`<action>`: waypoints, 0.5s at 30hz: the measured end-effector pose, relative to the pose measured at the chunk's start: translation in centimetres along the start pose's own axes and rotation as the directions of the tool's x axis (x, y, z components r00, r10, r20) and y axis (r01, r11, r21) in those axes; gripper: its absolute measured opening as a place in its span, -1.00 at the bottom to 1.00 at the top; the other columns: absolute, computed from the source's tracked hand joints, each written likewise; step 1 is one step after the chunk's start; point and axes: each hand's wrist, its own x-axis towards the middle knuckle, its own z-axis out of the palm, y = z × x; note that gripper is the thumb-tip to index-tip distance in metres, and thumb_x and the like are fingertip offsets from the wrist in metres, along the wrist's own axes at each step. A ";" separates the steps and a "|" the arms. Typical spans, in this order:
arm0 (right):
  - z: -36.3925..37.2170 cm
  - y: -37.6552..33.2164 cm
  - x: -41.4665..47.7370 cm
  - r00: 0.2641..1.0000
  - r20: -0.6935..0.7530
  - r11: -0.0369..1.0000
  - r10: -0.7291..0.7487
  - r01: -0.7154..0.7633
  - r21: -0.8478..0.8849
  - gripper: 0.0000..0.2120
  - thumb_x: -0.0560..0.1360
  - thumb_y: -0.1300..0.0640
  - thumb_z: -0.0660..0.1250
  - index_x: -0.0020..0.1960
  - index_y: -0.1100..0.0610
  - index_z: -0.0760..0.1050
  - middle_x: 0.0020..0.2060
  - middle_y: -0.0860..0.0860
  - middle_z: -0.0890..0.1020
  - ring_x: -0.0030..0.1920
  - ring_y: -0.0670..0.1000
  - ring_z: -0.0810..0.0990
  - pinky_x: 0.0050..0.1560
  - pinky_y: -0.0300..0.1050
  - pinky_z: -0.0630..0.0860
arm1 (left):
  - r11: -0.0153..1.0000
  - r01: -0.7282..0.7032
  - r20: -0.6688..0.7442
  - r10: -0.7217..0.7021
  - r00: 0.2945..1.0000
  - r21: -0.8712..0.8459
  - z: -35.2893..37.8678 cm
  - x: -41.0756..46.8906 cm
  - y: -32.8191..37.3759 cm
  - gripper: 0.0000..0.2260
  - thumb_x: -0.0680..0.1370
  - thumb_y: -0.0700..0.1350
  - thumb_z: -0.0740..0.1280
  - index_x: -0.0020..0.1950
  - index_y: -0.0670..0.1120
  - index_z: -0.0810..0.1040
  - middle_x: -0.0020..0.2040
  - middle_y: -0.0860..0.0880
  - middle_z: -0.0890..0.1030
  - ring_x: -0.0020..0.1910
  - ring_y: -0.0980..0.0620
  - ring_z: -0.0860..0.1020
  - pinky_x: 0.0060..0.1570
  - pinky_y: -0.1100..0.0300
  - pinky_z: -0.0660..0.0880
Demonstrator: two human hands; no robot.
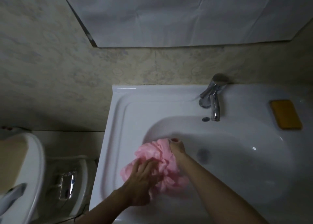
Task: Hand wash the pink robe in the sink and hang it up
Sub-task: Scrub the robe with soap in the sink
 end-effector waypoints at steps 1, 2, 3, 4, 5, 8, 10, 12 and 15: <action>0.1 0.5 0.2 0.998 0.055 0.999 0.028 -0.030 0.029 -0.65 0.53 -0.03 0.28 0.19 0.20 0.51 0.12 0.11 0.59 0.18 0.11 0.55 0.02 -0.18 0.39 | 1.000 0.013 -0.007 -0.013 1.000 -0.006 0.1 0.0 0.1 -0.47 0.27 0.32 0.13 0.18 0.22 0.53 0.39 -0.11 0.39 0.40 -0.14 0.26 0.28 -0.23 0.24; 0.4 1.1 -0.1 0.988 0.141 0.997 0.064 -0.071 0.042 -0.58 0.53 -0.13 0.23 0.22 0.15 0.49 0.14 0.08 0.58 0.19 0.10 0.54 0.10 -0.12 0.43 | 0.999 0.036 -0.021 -0.036 0.999 -0.034 0.1 0.0 0.2 -0.45 0.27 0.40 0.15 0.14 0.20 0.57 0.45 -0.10 0.31 0.47 -0.13 0.14 0.30 -0.24 0.14; 0.9 1.9 -0.3 0.971 0.229 0.995 0.071 -0.085 0.053 -0.55 0.51 -0.21 0.22 0.22 0.09 0.49 0.12 0.03 0.58 0.15 0.07 0.56 0.13 -0.10 0.45 | 0.995 0.079 -0.067 -0.083 0.994 -0.062 0.3 0.0 0.3 -0.44 0.27 0.43 0.18 0.13 0.19 0.58 0.47 -0.09 0.26 0.50 -0.11 0.05 0.31 -0.27 0.10; 1.3 2.2 -0.9 0.958 0.284 0.998 0.036 -0.052 0.048 -0.59 0.50 -0.23 0.23 0.17 0.03 0.52 0.08 -0.02 0.60 0.08 0.01 0.58 0.09 -0.12 0.47 | 0.986 0.149 -0.106 -0.157 0.982 -0.081 0.6 -0.1 0.2 -0.43 0.27 0.43 0.23 0.17 0.18 0.55 0.47 -0.10 0.24 0.50 -0.12 0.04 0.30 -0.35 0.15; 1.6 2.3 -1.7 0.947 0.321 0.999 -0.018 0.001 0.053 -0.67 0.50 -0.20 0.27 0.12 -0.02 0.55 0.04 -0.07 0.62 0.03 -0.05 0.59 0.04 -0.18 0.47 | 0.964 0.242 -0.112 -0.254 0.961 -0.110 0.8 -0.1 0.1 -0.38 0.24 0.41 0.31 0.22 0.17 0.49 0.46 -0.12 0.25 0.47 -0.16 0.13 0.24 -0.39 0.26; 1.5 2.3 -2.9 0.906 0.399 0.987 -0.139 0.159 -0.017 -0.89 0.51 -0.02 0.34 0.02 -0.09 0.58 -0.07 -0.15 0.64 -0.01 -0.14 0.60 0.05 -0.27 0.43 | 0.854 0.450 -0.122 -0.491 0.862 -0.261 1.3 0.0 -0.1 -0.18 0.11 0.39 0.44 0.26 0.02 0.40 0.28 -0.20 0.49 0.15 -0.22 0.51 -0.07 -0.11 0.54; 1.3 2.2 -3.8 0.902 0.405 0.981 -0.151 0.187 -0.049 -0.89 0.51 0.08 0.37 0.02 0.04 0.59 -0.19 -0.17 0.62 -0.12 -0.18 0.60 0.02 -0.25 0.46 | 0.831 0.482 -0.150 -0.533 0.833 -0.277 2.3 0.4 0.2 -0.31 0.15 0.30 0.50 0.14 -0.04 0.48 0.07 -0.12 0.58 -0.07 -0.13 0.57 -0.23 0.06 0.52; 1.8 2.5 -6.2 0.913 0.329 0.956 -0.241 0.282 -0.082 -0.76 0.45 0.09 0.43 0.08 0.15 0.58 -0.08 -0.15 0.62 0.01 -0.10 0.60 0.13 -0.19 0.49 | 0.811 0.526 -0.123 -0.567 0.815 -0.256 3.0 1.5 0.1 -0.48 0.19 0.14 0.54 0.03 -0.09 0.55 -0.10 -0.05 0.56 -0.20 -0.04 0.53 -0.28 0.14 0.48; 3.7 4.2 -9.2 0.859 0.199 0.783 -0.471 0.511 -0.354 -0.62 0.46 0.12 0.37 0.26 0.12 0.51 0.25 0.00 0.48 0.24 -0.04 0.39 0.27 -0.20 0.22 | 0.770 0.594 -0.061 -0.622 0.781 -0.233 3.7 2.5 -0.2 -0.52 0.21 0.03 0.55 0.06 -0.10 0.57 -0.09 -0.04 0.56 -0.17 -0.01 0.52 -0.21 0.15 0.51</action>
